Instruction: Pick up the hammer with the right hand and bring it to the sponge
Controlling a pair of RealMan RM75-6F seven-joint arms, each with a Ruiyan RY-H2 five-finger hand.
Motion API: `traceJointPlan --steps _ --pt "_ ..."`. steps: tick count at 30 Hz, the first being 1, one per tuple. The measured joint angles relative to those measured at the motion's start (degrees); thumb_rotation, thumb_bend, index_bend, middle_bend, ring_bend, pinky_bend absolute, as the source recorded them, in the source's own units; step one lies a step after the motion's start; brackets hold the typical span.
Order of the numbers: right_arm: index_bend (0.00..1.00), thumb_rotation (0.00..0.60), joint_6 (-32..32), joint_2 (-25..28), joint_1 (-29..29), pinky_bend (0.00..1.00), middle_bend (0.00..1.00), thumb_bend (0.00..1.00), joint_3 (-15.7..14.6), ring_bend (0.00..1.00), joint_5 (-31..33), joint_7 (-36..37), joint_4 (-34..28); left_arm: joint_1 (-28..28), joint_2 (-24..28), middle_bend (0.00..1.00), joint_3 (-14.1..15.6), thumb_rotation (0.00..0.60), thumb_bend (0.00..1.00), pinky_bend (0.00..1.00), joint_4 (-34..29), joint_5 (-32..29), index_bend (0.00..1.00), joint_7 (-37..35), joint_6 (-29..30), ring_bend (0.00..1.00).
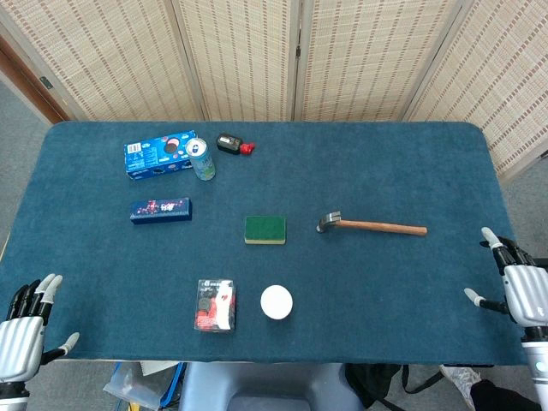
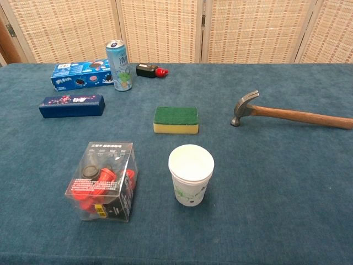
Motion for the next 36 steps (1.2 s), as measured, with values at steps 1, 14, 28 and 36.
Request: traceJointPlan --steps 1,14,28,36 --pt "0.02 0.600 0.02 0.01 -0.01 0.19 0.23 0.15 -0.01 0.11 -0.07 -0.01 -0.04 0.02 0.00 0.00 0.03 0.600 0.18 0.00 0.00 0.02 0.00 0.01 0.00 0.00" --pt "0.02 0.600 -5.14 1.56 4.32 0.19 0.24 0.15 1.28 0.11 -0.82 -1.25 -2.37 0.48 -0.02 0.00 0.25 0.600 0.18 0.00 0.27 0.50 0.00 -0.66 0.80 0.00" --pt "0.09 0.600 -30.46 -3.00 23.43 0.19 0.24 0.19 6.88 0.11 10.55 -11.31 -0.75 2.34 0.17 0.00 0.68 0.600 0.18 0.00 1.94 0.03 0.00 -3.40 2.70 0.00" --pt "0.11 0.600 -38.02 -13.03 31.29 0.19 0.25 0.21 8.17 0.11 18.91 -16.46 9.83 3.09 0.14 0.00 0.65 0.600 0.17 0.00 2.76 -0.67 0.00 -4.28 3.15 0.00"
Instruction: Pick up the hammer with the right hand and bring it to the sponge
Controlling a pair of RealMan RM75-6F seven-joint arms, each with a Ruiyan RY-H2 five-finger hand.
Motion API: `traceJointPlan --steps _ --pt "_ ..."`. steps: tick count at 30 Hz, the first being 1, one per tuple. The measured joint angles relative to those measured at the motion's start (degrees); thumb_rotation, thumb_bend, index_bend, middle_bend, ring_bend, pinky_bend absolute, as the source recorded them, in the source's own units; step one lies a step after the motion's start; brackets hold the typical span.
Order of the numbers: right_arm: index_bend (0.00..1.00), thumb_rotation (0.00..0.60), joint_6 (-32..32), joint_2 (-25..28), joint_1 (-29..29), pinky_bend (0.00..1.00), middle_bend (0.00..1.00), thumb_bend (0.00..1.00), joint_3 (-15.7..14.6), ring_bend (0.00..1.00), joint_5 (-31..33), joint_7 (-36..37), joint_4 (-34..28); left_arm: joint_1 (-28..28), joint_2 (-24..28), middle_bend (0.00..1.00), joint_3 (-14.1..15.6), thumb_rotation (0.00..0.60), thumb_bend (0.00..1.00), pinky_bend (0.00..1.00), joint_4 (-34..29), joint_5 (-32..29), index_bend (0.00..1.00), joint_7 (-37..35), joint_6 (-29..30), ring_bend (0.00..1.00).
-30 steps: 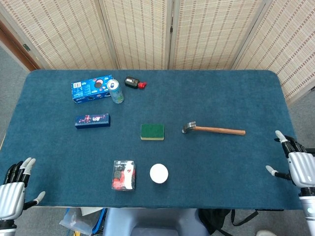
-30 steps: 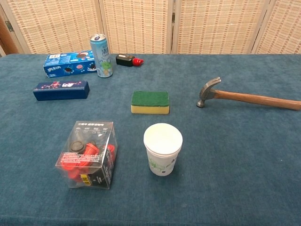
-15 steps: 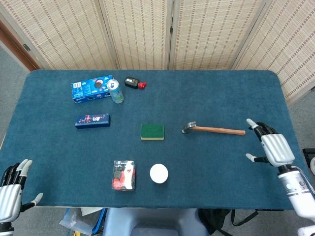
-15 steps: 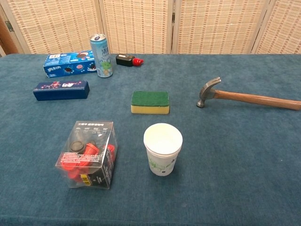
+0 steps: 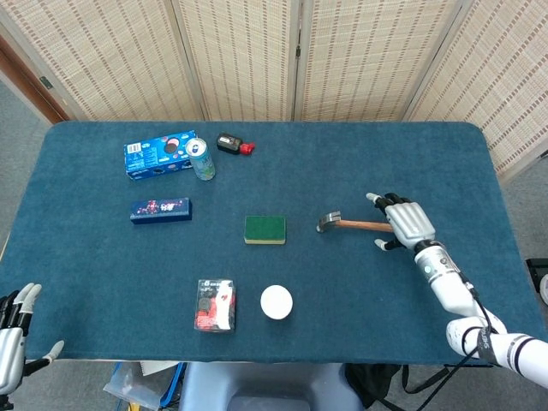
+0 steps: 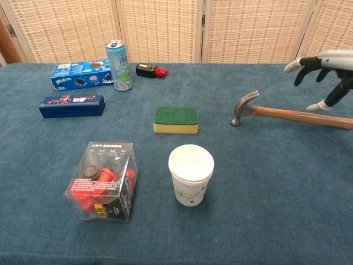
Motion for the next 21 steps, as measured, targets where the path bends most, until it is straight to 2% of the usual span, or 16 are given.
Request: traceJointPlan --steps 12,21 --pt "0.22 0.600 -6.79 -9.08 7.13 0.19 0.33 0.29 -0.41 0.11 5.47 -3.10 11.25 0.42 -0.43 0.00 -0.12 0.600 0.18 0.00 0.81 -0.82 0.00 -0.31 -0.33 0.00" --pt "0.28 0.600 -10.13 -12.74 10.45 0.19 0.39 0.36 -1.09 0.14 9.19 -4.14 15.49 0.51 -0.64 0.00 -0.31 0.600 0.18 0.00 1.46 -1.43 0.00 -0.71 -0.78 0.00"
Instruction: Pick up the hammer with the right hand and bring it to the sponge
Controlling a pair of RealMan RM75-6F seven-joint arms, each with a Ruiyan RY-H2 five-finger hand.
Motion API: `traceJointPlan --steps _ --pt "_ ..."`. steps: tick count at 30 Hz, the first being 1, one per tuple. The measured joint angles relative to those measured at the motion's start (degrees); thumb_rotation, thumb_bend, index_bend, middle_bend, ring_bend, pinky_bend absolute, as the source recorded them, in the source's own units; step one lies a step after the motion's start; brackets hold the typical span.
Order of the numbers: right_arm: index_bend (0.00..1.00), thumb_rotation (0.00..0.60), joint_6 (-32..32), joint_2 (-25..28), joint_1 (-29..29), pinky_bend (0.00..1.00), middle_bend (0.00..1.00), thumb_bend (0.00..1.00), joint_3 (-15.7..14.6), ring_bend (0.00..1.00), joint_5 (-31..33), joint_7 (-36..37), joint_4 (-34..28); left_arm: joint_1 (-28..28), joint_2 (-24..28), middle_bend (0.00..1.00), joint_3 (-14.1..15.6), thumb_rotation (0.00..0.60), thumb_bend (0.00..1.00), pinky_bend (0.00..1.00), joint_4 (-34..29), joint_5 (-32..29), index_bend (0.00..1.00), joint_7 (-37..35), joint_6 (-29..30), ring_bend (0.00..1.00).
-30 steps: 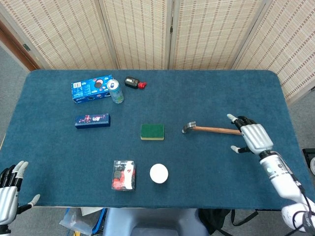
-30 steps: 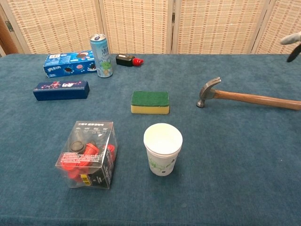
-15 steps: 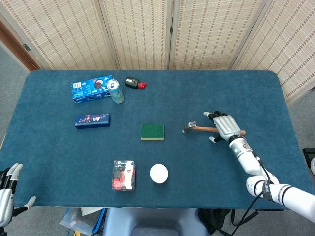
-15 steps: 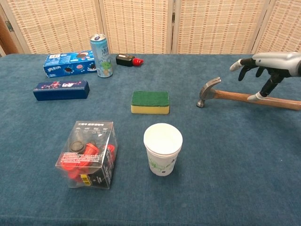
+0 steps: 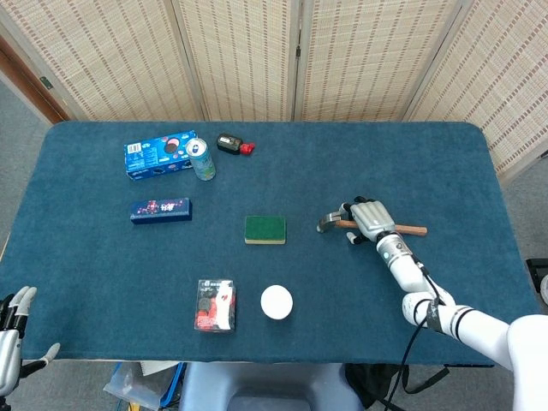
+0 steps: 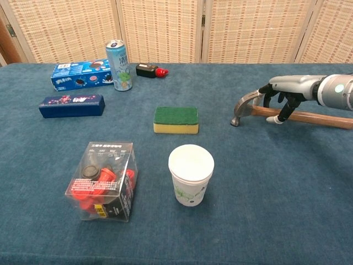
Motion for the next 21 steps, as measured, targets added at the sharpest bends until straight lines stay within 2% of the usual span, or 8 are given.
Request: traceJointPlan --steps 21 --pt "0.34 0.600 -0.93 -1.36 2.31 0.19 0.43 0.48 -1.77 0.17 3.29 -0.75 1.33 0.13 -0.21 0.00 -0.30 0.600 0.18 0.00 0.72 -0.54 0.00 -0.47 -0.45 0.00"
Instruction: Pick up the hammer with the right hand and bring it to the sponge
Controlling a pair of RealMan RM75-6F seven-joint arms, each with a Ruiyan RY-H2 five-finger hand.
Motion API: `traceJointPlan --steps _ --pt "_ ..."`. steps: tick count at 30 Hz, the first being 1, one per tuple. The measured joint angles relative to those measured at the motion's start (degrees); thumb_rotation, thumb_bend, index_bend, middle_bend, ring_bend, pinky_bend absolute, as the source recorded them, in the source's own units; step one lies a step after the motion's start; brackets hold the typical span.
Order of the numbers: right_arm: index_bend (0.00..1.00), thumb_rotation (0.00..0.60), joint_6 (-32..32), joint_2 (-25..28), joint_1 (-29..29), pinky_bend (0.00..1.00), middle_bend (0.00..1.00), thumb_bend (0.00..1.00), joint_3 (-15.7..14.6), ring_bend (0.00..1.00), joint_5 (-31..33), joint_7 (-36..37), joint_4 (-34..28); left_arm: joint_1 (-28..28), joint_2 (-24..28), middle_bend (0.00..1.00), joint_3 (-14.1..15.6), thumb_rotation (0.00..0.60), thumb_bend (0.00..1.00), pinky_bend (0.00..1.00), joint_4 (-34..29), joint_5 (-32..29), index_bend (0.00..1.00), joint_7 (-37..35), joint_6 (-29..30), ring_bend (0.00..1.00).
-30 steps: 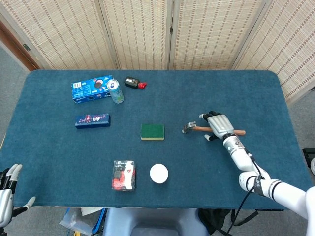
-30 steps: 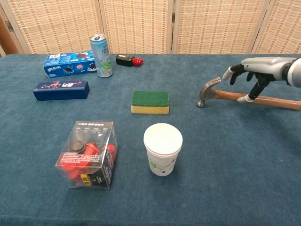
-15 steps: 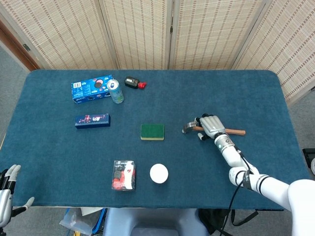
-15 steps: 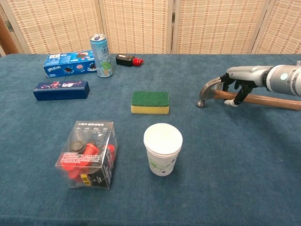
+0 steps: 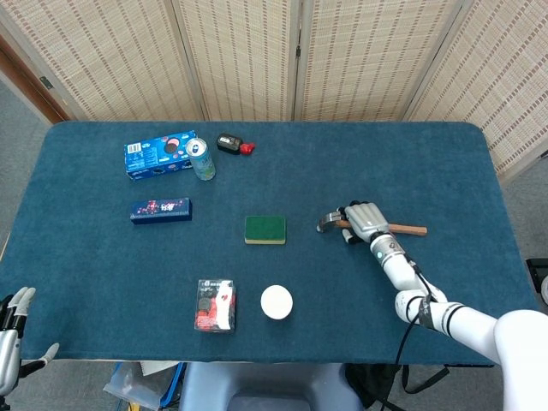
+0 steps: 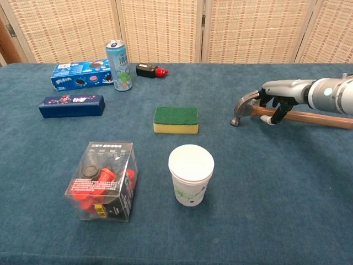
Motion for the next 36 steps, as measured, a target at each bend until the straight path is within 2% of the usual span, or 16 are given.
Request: traceJointPlan --steps 23,30,36 --pt "0.43 0.600 -0.38 -1.03 1.18 0.19 0.52 0.58 -1.09 0.24 1.28 0.03 1.28 0.05 -0.39 0.00 -0.13 0.600 0.18 0.00 0.98 -0.65 0.00 -0.72 -0.68 0.00" --pt "0.54 0.600 0.50 -1.19 1.09 0.19 0.62 0.65 -1.17 0.33 1.09 0.18 1.13 0.22 -0.47 0.00 -0.13 0.600 0.18 0.00 1.35 -0.74 0.00 -1.19 -0.61 0.00" --pt "0.61 0.600 1.55 -0.53 0.33 0.19 0.69 0.66 -1.12 0.41 -0.41 1.37 0.06 0.30 -0.48 0.00 -0.15 0.600 0.18 0.00 1.61 -0.96 0.00 -1.41 -0.73 0.00"
